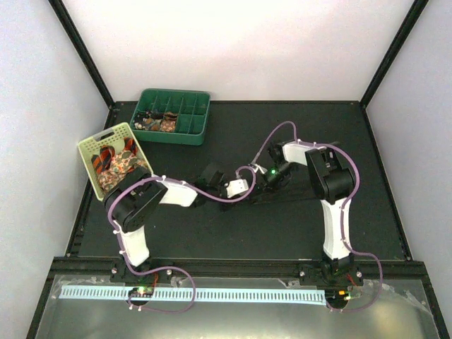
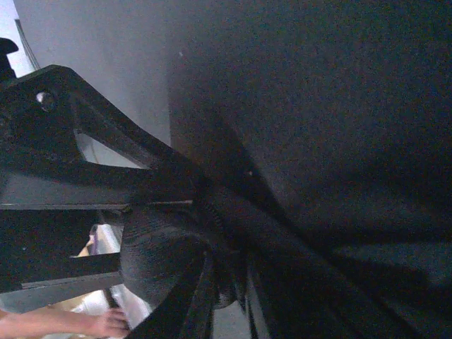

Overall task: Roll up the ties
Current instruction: Roll the tie at the center of the board.

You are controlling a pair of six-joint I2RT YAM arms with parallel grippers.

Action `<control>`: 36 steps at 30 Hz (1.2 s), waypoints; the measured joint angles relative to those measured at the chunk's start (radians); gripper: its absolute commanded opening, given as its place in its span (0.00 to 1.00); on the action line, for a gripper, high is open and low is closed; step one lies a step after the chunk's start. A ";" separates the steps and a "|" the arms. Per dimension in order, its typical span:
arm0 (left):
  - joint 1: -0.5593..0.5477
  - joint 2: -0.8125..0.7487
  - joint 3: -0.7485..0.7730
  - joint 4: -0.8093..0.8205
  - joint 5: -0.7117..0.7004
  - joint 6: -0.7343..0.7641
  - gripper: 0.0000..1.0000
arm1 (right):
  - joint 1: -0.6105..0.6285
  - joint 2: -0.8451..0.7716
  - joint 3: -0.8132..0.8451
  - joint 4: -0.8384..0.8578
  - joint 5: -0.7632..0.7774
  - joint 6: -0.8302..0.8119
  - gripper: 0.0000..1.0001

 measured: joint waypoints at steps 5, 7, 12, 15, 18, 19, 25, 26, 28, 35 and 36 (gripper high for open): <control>-0.021 -0.008 0.085 -0.172 -0.065 0.030 0.31 | -0.011 0.001 0.040 -0.029 0.033 -0.026 0.28; -0.033 -0.008 0.122 -0.230 -0.089 0.032 0.30 | -0.024 0.002 0.057 -0.047 0.047 -0.038 0.30; -0.063 0.010 0.219 -0.377 -0.146 0.034 0.28 | -0.068 0.005 0.093 -0.093 0.080 -0.071 0.32; -0.073 0.037 0.277 -0.443 -0.164 0.034 0.28 | -0.082 0.006 0.112 -0.118 0.099 -0.089 0.35; -0.077 0.051 0.314 -0.496 -0.172 0.034 0.28 | -0.090 0.006 0.113 -0.141 0.100 -0.105 0.41; -0.077 0.053 0.320 -0.505 -0.174 0.034 0.28 | -0.092 0.006 0.110 -0.146 0.094 -0.102 0.43; -0.086 0.058 0.338 -0.536 -0.195 0.035 0.28 | -0.090 -0.002 0.038 -0.150 -0.002 -0.060 0.39; -0.087 0.059 0.338 -0.537 -0.196 0.035 0.28 | -0.087 -0.002 0.024 -0.143 -0.019 -0.048 0.39; -0.090 0.060 0.343 -0.543 -0.203 0.035 0.28 | -0.079 -0.002 0.004 -0.136 -0.043 -0.030 0.39; -0.098 0.063 0.351 -0.556 -0.225 0.035 0.28 | -0.066 0.006 0.038 -0.145 -0.048 -0.003 0.43; -0.099 0.063 0.351 -0.556 -0.226 0.035 0.28 | -0.072 0.006 0.046 -0.151 -0.042 -0.008 0.43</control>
